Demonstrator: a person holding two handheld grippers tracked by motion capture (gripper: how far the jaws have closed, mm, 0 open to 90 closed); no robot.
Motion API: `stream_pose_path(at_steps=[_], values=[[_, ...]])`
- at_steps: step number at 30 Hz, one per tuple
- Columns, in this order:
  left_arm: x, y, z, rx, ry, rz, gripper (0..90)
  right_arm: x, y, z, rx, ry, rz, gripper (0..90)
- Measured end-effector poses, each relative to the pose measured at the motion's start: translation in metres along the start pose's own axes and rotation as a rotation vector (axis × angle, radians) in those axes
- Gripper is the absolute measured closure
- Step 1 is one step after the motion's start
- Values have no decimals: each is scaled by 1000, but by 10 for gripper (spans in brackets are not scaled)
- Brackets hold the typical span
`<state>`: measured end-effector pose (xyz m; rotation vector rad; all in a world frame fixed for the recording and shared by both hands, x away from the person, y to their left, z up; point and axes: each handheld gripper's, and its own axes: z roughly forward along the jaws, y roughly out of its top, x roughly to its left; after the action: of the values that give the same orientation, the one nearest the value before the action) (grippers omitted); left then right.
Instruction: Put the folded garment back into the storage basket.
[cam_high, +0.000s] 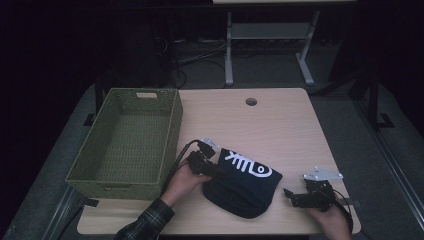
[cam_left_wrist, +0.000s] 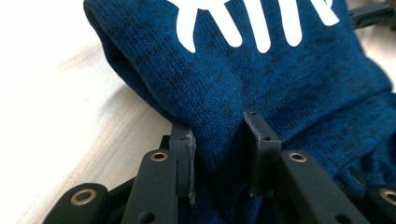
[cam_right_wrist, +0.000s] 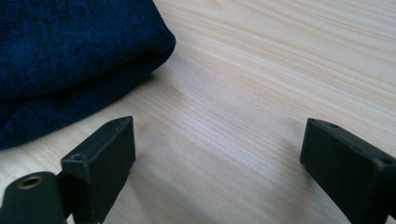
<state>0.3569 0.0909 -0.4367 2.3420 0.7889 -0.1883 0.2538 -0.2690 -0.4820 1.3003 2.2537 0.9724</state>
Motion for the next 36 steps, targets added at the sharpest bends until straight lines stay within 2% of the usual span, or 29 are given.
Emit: stream_pose_path(at_steps=[5,12,23,36], values=[[-5,6,-10,-4,-21,-18,690,0,0,0,0,0,1,100],[-15,16,-28,-3,-20,4,690,0,0,0,1,1,0,100],[-21,31,-63,-4,-18,17,692,0,0,0,1,2,-1,100],[-15,40,-99,-20,-23,23,693,0,0,-1,1,5,-3,100]])
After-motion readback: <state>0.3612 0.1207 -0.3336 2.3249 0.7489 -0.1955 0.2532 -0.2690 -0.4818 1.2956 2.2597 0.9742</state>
